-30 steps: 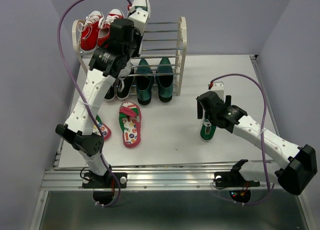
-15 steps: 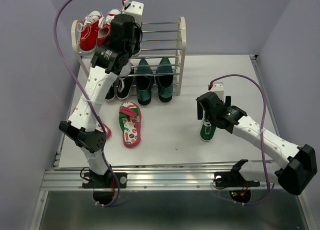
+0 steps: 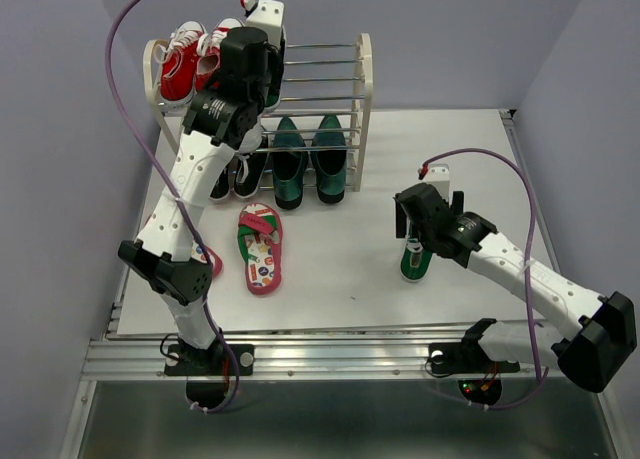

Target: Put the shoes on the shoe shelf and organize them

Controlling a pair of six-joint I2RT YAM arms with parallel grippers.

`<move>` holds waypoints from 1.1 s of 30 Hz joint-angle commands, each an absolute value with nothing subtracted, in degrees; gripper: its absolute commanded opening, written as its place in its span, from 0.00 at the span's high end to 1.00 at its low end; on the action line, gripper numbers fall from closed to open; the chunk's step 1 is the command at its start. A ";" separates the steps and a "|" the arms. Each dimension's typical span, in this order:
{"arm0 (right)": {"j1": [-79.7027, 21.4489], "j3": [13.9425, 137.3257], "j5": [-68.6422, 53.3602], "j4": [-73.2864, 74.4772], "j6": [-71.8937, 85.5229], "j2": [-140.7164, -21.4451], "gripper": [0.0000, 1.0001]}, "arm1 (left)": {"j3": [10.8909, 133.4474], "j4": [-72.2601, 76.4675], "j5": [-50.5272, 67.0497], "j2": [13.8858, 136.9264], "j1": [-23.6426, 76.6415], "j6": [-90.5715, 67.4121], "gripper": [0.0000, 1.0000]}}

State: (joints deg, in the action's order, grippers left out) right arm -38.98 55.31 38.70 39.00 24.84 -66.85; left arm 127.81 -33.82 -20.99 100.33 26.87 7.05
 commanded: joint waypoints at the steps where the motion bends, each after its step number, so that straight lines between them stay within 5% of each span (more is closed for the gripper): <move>1: -38.58 54.76 39.90 37.26 24.96 -64.78 0.00 | 126.04 -32.17 -19.79 98.26 26.28 8.35 0.52; 10: -38.58 54.58 40.17 37.18 24.87 -65.39 0.00 | 125.77 -33.31 -18.63 99.14 26.28 6.77 0.44; 11: -38.58 54.49 40.17 37.18 24.87 -65.56 0.00 | 125.86 -33.31 -19.07 99.31 26.19 6.68 0.51; 13: -38.58 54.49 40.17 37.26 24.87 -65.57 0.00 | 126.38 -33.40 -20.91 99.40 26.19 6.07 0.94; 14: -38.58 54.49 40.17 37.18 24.79 -65.48 0.00 | 126.56 -33.22 -21.18 99.32 26.19 5.72 1.00; 33: -38.58 54.14 40.43 37.18 25.14 -65.57 0.00 | 116.19 -20.66 -14.41 92.64 26.19 3.78 1.00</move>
